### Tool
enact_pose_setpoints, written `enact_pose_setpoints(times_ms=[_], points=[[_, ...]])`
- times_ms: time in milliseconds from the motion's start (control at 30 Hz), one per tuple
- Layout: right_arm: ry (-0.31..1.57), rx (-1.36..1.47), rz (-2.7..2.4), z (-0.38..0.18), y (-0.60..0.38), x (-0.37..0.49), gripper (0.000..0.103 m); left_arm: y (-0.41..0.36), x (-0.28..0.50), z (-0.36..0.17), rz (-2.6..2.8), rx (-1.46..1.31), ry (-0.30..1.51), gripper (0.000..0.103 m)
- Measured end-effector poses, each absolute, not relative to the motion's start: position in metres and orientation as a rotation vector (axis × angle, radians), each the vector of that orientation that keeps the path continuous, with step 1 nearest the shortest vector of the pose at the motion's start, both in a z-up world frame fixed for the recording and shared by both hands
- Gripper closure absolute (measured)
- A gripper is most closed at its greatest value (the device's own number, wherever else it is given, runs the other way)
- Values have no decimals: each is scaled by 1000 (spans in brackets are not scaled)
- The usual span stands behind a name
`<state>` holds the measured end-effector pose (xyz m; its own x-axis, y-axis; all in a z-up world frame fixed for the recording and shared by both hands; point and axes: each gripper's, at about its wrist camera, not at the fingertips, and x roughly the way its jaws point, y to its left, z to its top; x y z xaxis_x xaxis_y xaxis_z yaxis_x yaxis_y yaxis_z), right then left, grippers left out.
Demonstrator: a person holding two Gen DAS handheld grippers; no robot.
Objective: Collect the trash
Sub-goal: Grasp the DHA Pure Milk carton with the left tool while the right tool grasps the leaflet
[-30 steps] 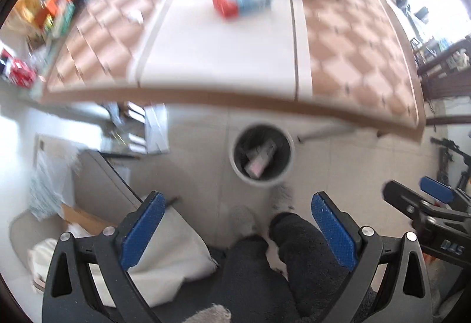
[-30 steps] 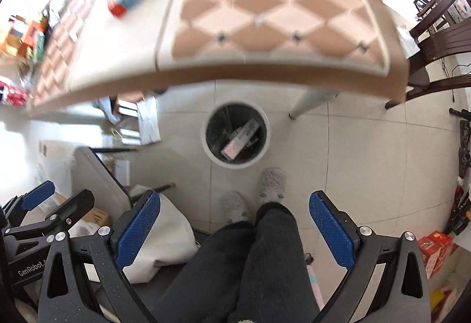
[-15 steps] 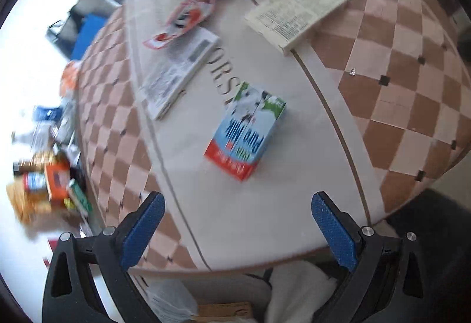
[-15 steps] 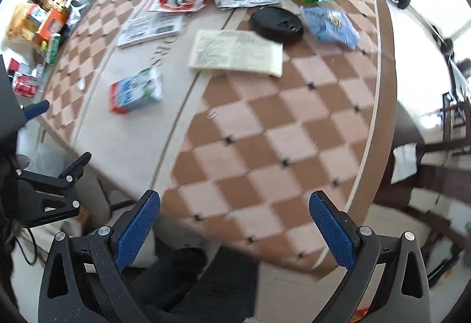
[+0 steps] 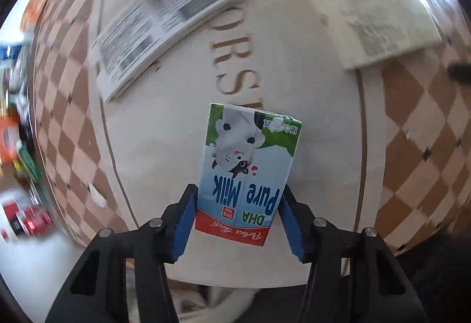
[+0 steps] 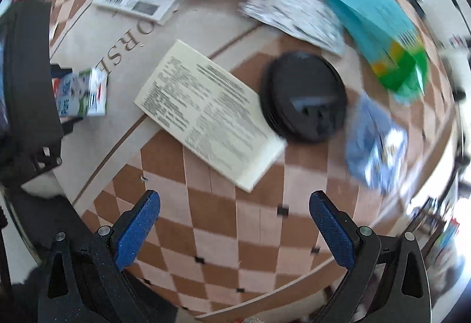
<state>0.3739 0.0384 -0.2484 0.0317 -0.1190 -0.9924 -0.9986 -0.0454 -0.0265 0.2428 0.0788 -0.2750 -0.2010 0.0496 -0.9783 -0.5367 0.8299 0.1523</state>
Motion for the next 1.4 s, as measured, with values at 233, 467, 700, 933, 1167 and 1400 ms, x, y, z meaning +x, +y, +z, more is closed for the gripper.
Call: enact_pose_setpoints(times_ms=[233,467,700,933,1167,1400], points=[[954,-1714,1285,-285,86,335,0,101,190,-284,803,-952,1499,50],[1159,-1650,1244,-302,100,345,17,102,185,-283,814,-961,1472,49],[1681,-1062,1066,-297,95,413,9,108,204,-286,820,-961,1472,49],[1539,-1109,1065,-302,64,412,3,95,203,-280,845,-930,1425,54],[1387,-1039,987,-297,33,414,21,72,200,-267,923,-829,1408,54],[1438,-845,944,-284,-27,421,22,40,180,-239,928,-756,1343,54]])
